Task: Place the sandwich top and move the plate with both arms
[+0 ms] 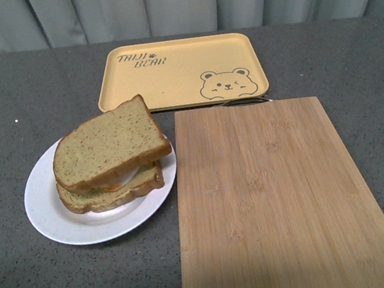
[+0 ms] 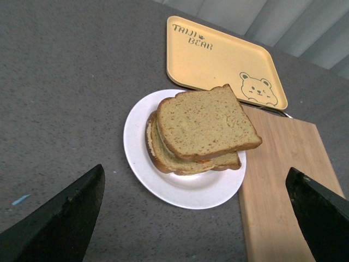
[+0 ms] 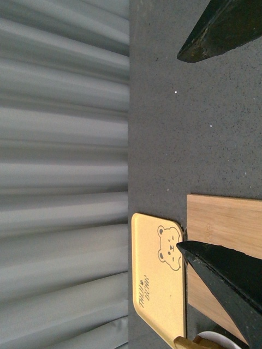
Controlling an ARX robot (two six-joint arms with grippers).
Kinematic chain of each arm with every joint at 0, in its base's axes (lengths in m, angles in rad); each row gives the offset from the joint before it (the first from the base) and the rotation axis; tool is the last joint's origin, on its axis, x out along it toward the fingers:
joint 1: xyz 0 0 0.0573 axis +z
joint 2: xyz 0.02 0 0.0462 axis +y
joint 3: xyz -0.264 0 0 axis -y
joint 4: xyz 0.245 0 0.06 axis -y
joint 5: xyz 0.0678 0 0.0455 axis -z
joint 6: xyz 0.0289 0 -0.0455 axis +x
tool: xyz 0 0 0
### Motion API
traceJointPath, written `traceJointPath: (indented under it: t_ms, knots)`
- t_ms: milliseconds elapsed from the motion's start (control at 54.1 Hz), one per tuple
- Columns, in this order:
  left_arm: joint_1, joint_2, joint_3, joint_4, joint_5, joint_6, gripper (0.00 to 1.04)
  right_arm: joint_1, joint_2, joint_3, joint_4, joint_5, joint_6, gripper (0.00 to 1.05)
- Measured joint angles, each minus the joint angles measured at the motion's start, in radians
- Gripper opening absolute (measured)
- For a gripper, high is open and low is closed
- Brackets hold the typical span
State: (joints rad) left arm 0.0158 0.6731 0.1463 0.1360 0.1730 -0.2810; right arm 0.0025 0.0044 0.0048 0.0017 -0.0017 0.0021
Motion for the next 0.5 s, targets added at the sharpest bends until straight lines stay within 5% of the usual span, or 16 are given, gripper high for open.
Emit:
traceJointPath:
  t_ms: [499]
  knots:
    - [-0.002,0.936,0.260,0.276,0.147,-0.431,0.98,0.000,0.000,0.000,0.000,0.000,0.000,0.95]
